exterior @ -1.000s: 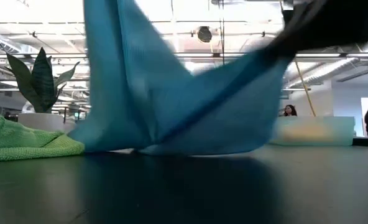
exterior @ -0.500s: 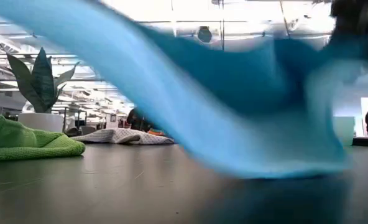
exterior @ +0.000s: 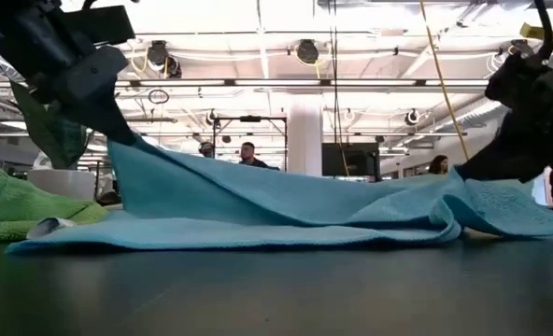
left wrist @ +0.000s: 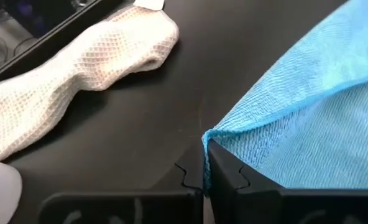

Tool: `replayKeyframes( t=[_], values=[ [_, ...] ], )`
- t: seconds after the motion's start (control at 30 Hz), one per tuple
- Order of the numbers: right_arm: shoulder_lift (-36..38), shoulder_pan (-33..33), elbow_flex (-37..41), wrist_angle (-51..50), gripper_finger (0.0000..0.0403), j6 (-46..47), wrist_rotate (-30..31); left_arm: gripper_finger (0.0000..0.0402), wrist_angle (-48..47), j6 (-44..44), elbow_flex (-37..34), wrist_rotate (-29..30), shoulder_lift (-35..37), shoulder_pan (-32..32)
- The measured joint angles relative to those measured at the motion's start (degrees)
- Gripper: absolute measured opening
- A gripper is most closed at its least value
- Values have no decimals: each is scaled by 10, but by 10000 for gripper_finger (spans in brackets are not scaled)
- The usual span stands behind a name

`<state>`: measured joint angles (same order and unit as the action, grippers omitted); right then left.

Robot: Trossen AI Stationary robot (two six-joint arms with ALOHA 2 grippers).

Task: Fold microfiber towels
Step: Fold the blue microfiber cloth

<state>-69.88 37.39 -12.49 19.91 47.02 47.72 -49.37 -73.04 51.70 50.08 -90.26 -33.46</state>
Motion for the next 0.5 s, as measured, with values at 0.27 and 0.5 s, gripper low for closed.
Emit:
replayKeyframes(
  t=[0.27, 0.5],
  values=[
    [105, -33, 0, -65, 61, -43, 31, 4, -1, 8, 0, -1, -3, 28],
    [155, -33, 0, -56, 34, -118, 107, 40, 0, -20, -37, 5, -3, 56]
  ],
)
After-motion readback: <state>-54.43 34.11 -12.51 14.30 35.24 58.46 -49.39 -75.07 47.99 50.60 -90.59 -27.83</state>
